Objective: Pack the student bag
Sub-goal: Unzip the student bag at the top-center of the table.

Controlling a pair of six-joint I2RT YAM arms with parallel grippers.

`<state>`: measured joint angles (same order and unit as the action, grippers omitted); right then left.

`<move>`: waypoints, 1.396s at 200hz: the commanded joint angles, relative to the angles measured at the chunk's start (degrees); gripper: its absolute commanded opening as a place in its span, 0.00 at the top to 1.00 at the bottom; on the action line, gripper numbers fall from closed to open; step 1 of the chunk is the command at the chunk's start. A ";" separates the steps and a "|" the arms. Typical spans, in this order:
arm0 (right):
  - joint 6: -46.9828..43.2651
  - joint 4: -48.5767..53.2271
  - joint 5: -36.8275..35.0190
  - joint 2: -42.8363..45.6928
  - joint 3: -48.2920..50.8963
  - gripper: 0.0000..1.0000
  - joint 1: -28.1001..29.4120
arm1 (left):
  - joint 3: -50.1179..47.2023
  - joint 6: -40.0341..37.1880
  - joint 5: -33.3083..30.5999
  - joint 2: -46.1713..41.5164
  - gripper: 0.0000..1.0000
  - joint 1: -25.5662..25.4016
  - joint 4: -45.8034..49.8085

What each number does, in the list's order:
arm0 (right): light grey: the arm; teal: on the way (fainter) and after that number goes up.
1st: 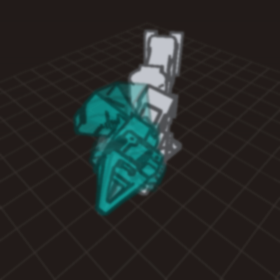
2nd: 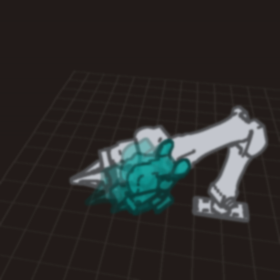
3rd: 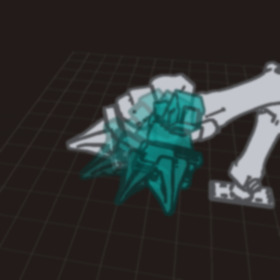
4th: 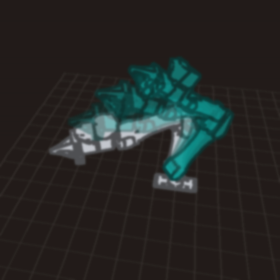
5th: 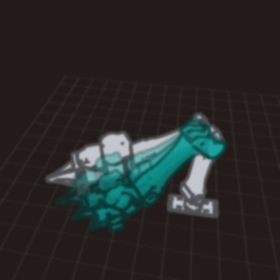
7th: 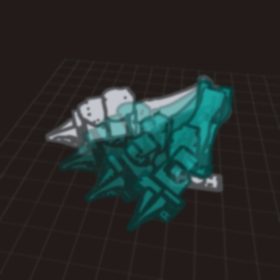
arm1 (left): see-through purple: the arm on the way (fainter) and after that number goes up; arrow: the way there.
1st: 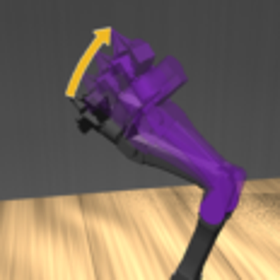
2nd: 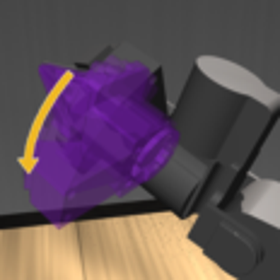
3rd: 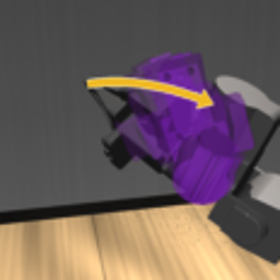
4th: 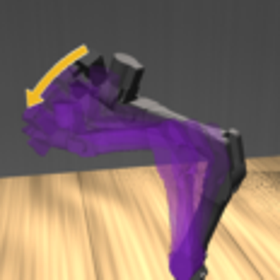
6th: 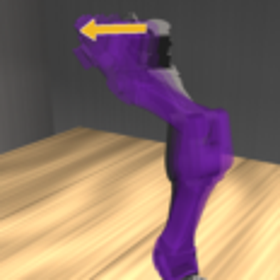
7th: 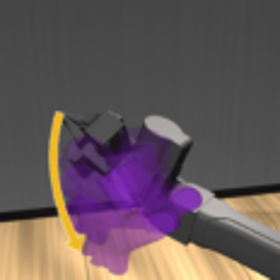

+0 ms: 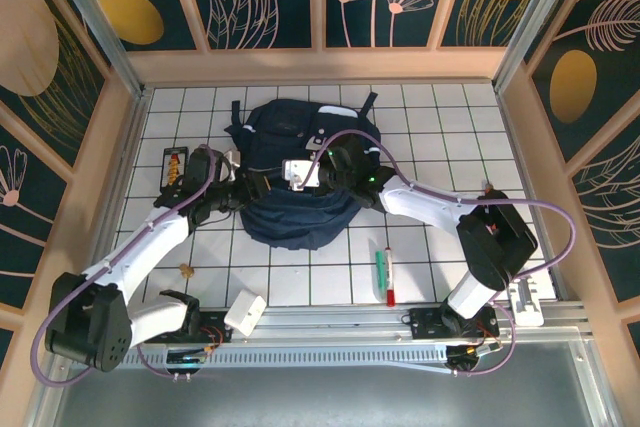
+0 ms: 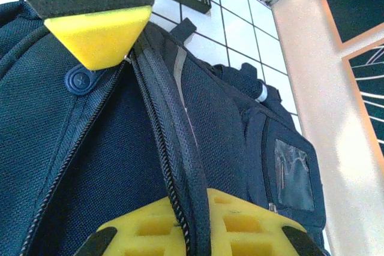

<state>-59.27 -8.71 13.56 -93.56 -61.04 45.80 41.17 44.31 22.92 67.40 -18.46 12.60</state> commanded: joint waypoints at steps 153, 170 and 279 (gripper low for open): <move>-4.23 -0.13 4.31 3.95 -0.45 1.00 -0.68 | 4.95 -20.26 -11.55 -1.89 1.00 -0.31 0.08; -5.30 1.38 5.39 4.87 0.26 1.00 -1.52 | 5.06 -23.98 -14.19 -4.48 1.00 0.45 -0.09; -9.26 4.21 18.57 14.66 5.40 1.00 -8.55 | 0.15 -59.88 1.88 -4.93 1.00 8.70 -2.61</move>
<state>-66.11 -5.13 26.41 -83.90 -56.53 39.33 43.09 -0.32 24.62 62.19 -11.55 13.91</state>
